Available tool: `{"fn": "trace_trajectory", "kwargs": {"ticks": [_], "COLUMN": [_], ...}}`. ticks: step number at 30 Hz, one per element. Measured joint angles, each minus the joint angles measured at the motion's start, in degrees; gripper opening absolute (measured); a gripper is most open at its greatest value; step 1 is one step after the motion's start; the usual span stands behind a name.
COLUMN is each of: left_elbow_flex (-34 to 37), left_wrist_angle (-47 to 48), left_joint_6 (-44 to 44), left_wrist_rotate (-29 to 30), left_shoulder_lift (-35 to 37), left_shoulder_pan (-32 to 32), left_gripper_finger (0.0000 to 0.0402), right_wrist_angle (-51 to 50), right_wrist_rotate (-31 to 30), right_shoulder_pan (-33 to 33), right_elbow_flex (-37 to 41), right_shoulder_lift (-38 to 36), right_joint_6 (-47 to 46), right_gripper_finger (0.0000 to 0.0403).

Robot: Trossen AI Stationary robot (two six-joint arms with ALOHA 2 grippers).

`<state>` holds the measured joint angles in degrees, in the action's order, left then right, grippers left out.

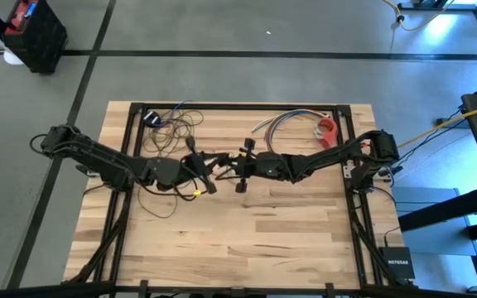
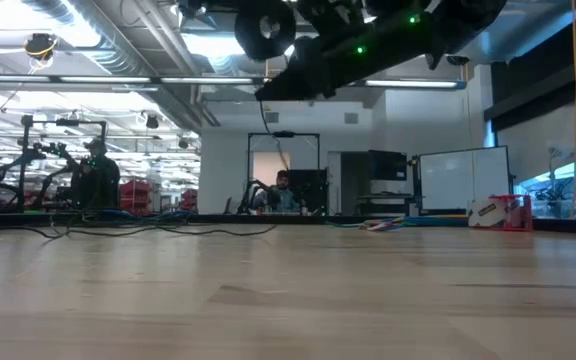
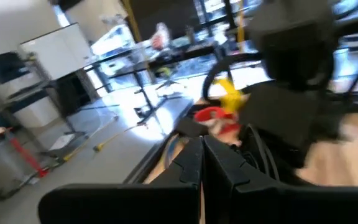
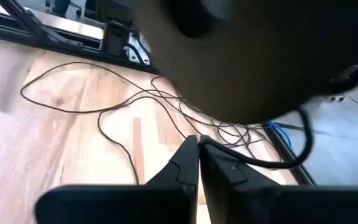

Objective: Coiling cords

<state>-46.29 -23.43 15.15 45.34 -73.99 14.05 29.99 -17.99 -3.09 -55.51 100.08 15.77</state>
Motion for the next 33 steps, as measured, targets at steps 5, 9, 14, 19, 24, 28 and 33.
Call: {"fn": "trace_trajectory", "kwargs": {"ticks": [5, 9, 14, 19, 24, 28, 33], "left_elbow_flex": [0.0, 0.0, 0.0, 0.0, 0.0, 0.0, 0.0], "left_wrist_angle": [-1.3, -3.3, -5.7, -12.4, -15.8, -15.7, -16.0], "left_joint_6": [0.0, -1.2, 2.0, 6.4, 9.2, 9.2, 9.1], "left_wrist_rotate": [0.7, -5.5, -2.2, -2.8, -2.8, -2.9, -3.4], "left_shoulder_lift": [0.2, 0.2, 0.2, 0.3, 0.3, 0.3, 0.3], "left_shoulder_pan": [-0.4, 0.1, 0.5, 0.5, 0.3, 0.0, 0.1], "left_gripper_finger": [0.0001, 0.0001, 0.0001, 0.0001, 0.0001, 0.0001, 0.0001], "right_wrist_angle": [0.7, 0.6, 0.9, 0.3, 0.2, -0.2, 0.0], "right_wrist_rotate": [0.9, -2.5, 3.3, 4.5, 4.6, 5.2, 8.7], "right_shoulder_pan": [-0.4, 0.2, 0.5, 0.4, 0.4, 0.4, 0.5], "right_elbow_flex": [0.0, 0.0, 0.0, 0.0, 0.1, 0.1, 0.1], "right_shoulder_lift": [0.0, 0.0, 0.2, 0.3, 0.3, 0.3, 0.3], "right_joint_6": [-0.3, 0.7, -0.3, -1.8, -1.8, -2.4, -3.2], "right_gripper_finger": [0.0015, 0.0015, 0.0015, 0.0015, 0.0015, 0.0015, 0.0028]}}
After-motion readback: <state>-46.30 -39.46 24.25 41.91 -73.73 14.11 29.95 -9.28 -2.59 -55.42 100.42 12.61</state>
